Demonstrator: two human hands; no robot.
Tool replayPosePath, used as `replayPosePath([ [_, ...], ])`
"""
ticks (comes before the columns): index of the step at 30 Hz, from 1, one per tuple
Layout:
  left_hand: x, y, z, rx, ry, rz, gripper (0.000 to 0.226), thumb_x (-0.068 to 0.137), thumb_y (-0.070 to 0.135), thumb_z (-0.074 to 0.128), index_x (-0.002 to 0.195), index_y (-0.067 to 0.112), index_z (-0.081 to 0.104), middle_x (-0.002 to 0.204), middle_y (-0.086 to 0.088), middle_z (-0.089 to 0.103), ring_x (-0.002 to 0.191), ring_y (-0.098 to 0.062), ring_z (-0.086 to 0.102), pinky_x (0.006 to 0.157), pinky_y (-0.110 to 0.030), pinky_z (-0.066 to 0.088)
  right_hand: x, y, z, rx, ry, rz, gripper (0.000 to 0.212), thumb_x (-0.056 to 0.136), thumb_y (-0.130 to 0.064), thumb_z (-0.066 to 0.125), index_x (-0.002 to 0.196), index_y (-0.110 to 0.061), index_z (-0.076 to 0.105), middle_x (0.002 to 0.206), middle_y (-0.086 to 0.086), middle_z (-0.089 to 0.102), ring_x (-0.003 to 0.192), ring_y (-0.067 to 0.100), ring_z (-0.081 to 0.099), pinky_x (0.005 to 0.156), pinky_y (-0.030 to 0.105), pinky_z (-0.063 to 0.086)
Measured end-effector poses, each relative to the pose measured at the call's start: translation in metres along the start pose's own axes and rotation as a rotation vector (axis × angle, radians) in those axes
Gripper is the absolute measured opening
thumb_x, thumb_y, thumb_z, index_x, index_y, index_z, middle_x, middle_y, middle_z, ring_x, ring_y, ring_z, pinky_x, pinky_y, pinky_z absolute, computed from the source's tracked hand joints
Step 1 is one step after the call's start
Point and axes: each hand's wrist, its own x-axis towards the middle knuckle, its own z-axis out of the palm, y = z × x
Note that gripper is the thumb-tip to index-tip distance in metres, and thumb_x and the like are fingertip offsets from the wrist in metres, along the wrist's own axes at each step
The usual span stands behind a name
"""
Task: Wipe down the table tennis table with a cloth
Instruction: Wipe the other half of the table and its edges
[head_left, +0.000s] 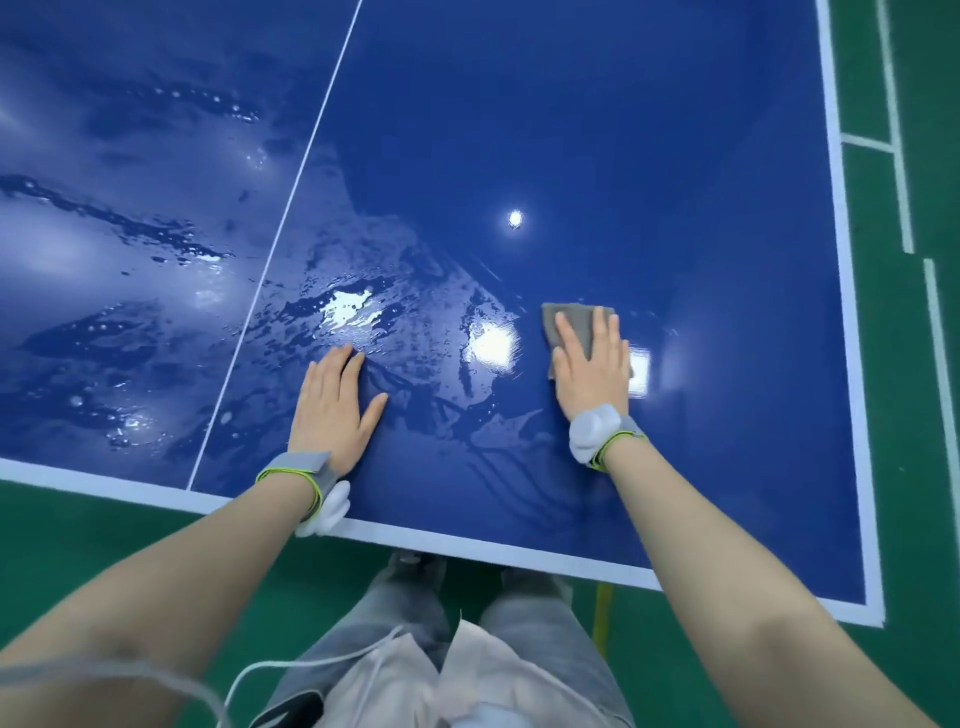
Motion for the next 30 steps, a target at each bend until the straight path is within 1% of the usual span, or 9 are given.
replayPosePath([
  [2,0.005,-0.010,-0.002,0.002,-0.002,-0.002,0.066,0.090,0.046,0.032,0.136,-0.001,0.038,0.144,-0.017,0.036,0.135,-0.032,0.029,0.114,-0.032,0.003,0.009,-0.004,0.000,0.003,0.003,0.166,0.049,0.102,-0.039,0.020,0.150,-0.035,0.013,0.160,0.007,-0.002,0.147,0.026,-0.007,0.118,0.040,-0.001],
  [5,0.010,-0.021,-0.005,-0.014,0.027,-0.002,0.067,0.089,0.048,0.029,0.137,0.001,0.038,0.144,-0.016,0.036,0.135,-0.031,0.028,0.114,-0.033,0.006,0.014,-0.027,0.003,0.010,0.008,0.279,0.050,0.103,-0.036,0.023,0.151,-0.034,0.009,0.160,0.009,-0.006,0.146,0.028,-0.009,0.117,0.042,-0.004],
  [11,0.023,-0.039,-0.009,0.006,0.017,0.054,0.071,0.088,0.051,0.022,0.135,0.000,0.040,0.141,-0.017,0.039,0.134,-0.031,0.030,0.114,-0.030,0.000,-0.004,-0.088,0.016,-0.032,-0.023,0.082,0.051,0.103,-0.039,0.020,0.150,-0.035,0.002,0.159,0.009,-0.010,0.146,0.029,-0.013,0.116,0.042,-0.007],
  [14,0.027,-0.045,-0.009,-0.006,0.039,0.061,0.071,0.088,0.051,0.021,0.135,0.000,0.039,0.143,-0.015,0.037,0.135,-0.029,0.027,0.114,-0.031,0.001,-0.008,-0.092,0.018,-0.024,-0.039,-0.044,0.051,0.100,-0.043,0.009,0.150,-0.036,0.011,0.160,0.008,-0.005,0.146,0.027,-0.010,0.116,0.040,-0.007],
  [16,0.031,-0.051,-0.010,-0.008,0.047,0.065,0.071,0.088,0.051,0.021,0.135,0.001,0.038,0.144,-0.015,0.036,0.135,-0.028,0.025,0.115,-0.032,0.002,-0.005,-0.081,0.015,0.013,-0.014,-0.106,0.048,0.101,-0.039,0.017,0.149,-0.034,0.020,0.160,0.009,-0.001,0.147,0.026,-0.005,0.116,0.039,-0.004],
  [19,0.035,-0.059,-0.012,-0.010,0.049,0.068,0.072,0.088,0.051,0.020,0.136,0.000,0.038,0.143,-0.016,0.037,0.135,-0.029,0.026,0.115,-0.032,0.002,0.003,-0.065,0.011,0.045,0.072,0.055,0.047,0.102,-0.036,0.026,0.149,-0.033,0.025,0.159,0.011,0.000,0.147,0.026,-0.002,0.118,0.041,0.002],
  [22,0.036,-0.068,-0.014,-0.016,0.066,0.076,0.070,0.089,0.050,0.022,0.135,0.000,0.039,0.142,-0.017,0.038,0.134,-0.030,0.027,0.114,-0.031,0.002,0.011,-0.070,0.012,0.001,0.044,0.248,0.050,0.103,-0.034,0.023,0.151,-0.033,0.009,0.159,0.010,-0.009,0.146,0.025,-0.010,0.117,0.043,-0.006],
  [26,0.035,-0.078,-0.014,-0.031,0.071,0.085,0.070,0.089,0.050,0.023,0.136,0.000,0.038,0.143,-0.017,0.036,0.135,-0.029,0.025,0.115,-0.034,0.003,0.011,-0.099,0.016,-0.076,0.025,0.226,0.053,0.103,-0.035,0.019,0.152,-0.026,0.000,0.159,0.010,-0.011,0.146,0.025,-0.011,0.116,0.045,-0.009],
  [30,0.036,-0.079,-0.012,-0.023,0.093,0.092,0.066,0.091,0.046,0.027,0.134,-0.001,0.040,0.141,-0.018,0.039,0.132,-0.028,0.025,0.114,-0.036,0.007,0.003,-0.142,0.025,-0.098,-0.036,0.072,0.054,0.103,-0.038,0.017,0.151,-0.027,-0.005,0.158,0.011,-0.014,0.146,0.026,-0.014,0.115,0.045,-0.012],
])
